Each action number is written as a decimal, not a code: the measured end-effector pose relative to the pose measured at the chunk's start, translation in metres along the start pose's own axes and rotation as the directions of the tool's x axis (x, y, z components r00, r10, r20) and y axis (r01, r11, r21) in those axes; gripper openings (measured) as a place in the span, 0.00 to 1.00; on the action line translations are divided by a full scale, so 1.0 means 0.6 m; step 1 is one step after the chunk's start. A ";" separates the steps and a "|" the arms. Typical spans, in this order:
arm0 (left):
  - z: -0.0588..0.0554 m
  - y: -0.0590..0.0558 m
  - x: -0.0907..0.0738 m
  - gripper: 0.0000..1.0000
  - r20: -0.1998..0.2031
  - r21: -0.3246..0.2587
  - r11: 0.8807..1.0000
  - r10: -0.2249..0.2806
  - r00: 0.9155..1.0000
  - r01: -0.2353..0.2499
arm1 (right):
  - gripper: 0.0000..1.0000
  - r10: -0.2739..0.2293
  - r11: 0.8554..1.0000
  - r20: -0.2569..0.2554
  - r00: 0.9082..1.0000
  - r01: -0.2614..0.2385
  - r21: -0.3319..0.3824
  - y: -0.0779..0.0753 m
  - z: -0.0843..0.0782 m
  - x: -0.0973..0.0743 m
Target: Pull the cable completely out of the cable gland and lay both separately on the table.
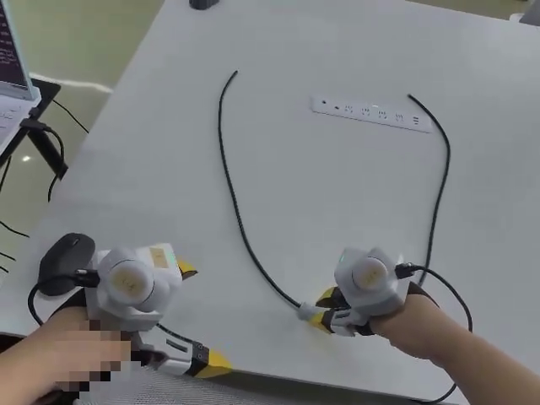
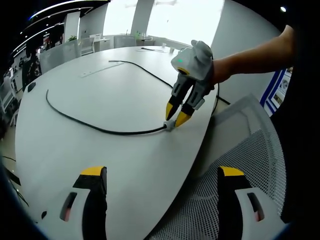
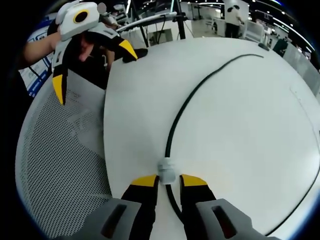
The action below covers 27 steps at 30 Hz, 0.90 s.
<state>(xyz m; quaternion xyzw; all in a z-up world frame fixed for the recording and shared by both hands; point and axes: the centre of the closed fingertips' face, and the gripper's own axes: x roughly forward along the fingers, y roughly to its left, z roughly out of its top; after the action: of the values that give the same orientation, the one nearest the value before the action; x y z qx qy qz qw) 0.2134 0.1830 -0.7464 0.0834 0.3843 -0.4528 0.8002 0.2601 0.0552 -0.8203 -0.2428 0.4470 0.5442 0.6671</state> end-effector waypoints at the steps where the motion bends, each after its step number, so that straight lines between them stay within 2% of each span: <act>1: 0.000 0.001 0.000 0.91 0.001 -0.002 1.000 0.000 1.000 0.000 | 0.13 0.001 1.000 0.000 1.000 -0.001 0.001 0.001 0.000 0.000; 15: -0.001 -0.002 -0.004 0.89 0.008 -0.010 1.000 0.001 1.000 -0.001 | 0.09 -0.015 1.000 0.005 1.000 0.015 -0.018 0.001 -0.002 0.005; 21: 0.001 -0.003 -0.004 0.89 0.015 -0.014 1.000 0.004 1.000 -0.003 | 0.08 -0.018 1.000 0.015 1.000 0.018 0.018 0.002 0.002 0.000; 27: 0.008 -0.005 -0.003 0.89 0.030 -0.015 1.000 0.001 1.000 0.000 | 0.08 0.001 0.999 0.020 1.000 -0.001 0.037 0.007 0.010 -0.011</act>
<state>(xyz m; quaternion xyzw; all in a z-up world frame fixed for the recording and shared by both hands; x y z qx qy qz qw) 0.2134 0.1801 -0.7413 0.0708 0.3758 -0.4509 0.8065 0.2579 0.0582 -0.8108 -0.2249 0.4505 0.5386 0.6755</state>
